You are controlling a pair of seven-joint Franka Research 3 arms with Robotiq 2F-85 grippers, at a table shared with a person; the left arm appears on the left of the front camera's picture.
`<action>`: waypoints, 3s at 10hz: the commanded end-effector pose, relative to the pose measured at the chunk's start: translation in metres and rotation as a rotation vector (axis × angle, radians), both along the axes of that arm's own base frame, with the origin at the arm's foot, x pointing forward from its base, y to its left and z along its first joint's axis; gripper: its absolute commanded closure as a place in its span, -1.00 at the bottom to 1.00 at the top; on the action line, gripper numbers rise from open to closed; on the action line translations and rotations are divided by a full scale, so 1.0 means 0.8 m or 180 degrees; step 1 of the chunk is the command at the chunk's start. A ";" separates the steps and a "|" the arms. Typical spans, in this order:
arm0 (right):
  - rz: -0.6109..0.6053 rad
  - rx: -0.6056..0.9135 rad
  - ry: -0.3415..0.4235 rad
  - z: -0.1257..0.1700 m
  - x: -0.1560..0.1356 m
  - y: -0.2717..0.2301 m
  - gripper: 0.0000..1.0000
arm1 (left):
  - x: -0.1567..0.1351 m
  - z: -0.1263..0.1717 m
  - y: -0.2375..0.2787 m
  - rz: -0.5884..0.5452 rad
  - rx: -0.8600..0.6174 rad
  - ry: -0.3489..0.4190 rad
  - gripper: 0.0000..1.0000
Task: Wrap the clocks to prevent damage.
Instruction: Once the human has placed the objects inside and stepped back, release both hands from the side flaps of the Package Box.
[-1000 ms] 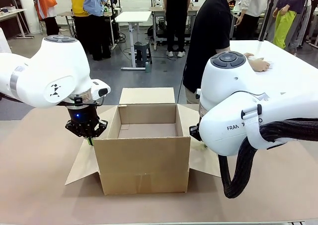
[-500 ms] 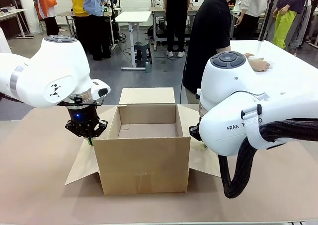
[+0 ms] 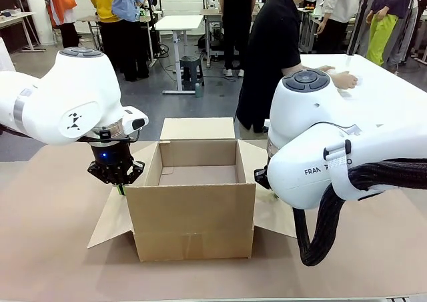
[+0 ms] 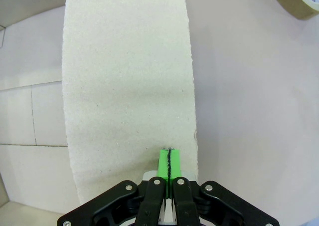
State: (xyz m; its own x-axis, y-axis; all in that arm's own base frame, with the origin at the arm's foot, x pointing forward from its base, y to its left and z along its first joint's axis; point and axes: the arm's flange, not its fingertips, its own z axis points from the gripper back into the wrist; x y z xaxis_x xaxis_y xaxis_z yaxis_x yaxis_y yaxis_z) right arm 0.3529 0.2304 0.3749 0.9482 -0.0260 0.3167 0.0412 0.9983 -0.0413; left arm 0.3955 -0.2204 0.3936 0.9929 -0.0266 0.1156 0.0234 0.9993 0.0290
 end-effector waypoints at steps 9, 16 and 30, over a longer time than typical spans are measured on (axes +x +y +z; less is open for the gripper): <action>-0.0009 -0.0010 -0.0003 -0.001 0.000 0.000 0.98 | 0.000 0.000 0.000 -0.0001 0.0000 0.0000 0.99; -0.0009 -0.0010 -0.0003 -0.001 0.000 0.000 0.98 | 0.000 0.000 0.000 -0.0001 0.0000 0.0000 0.99; -0.0009 -0.0010 -0.0003 -0.001 0.000 0.000 0.98 | 0.000 0.000 0.000 -0.0001 0.0000 0.0000 0.99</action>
State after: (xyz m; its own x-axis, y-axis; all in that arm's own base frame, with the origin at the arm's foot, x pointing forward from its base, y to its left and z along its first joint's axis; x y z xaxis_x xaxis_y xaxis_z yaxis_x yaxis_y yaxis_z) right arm 0.3529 0.2304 0.3749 0.9482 -0.0260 0.3167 0.0412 0.9983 -0.0413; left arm 0.3955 -0.2204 0.3936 0.9929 -0.0266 0.1155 0.0234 0.9993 0.0290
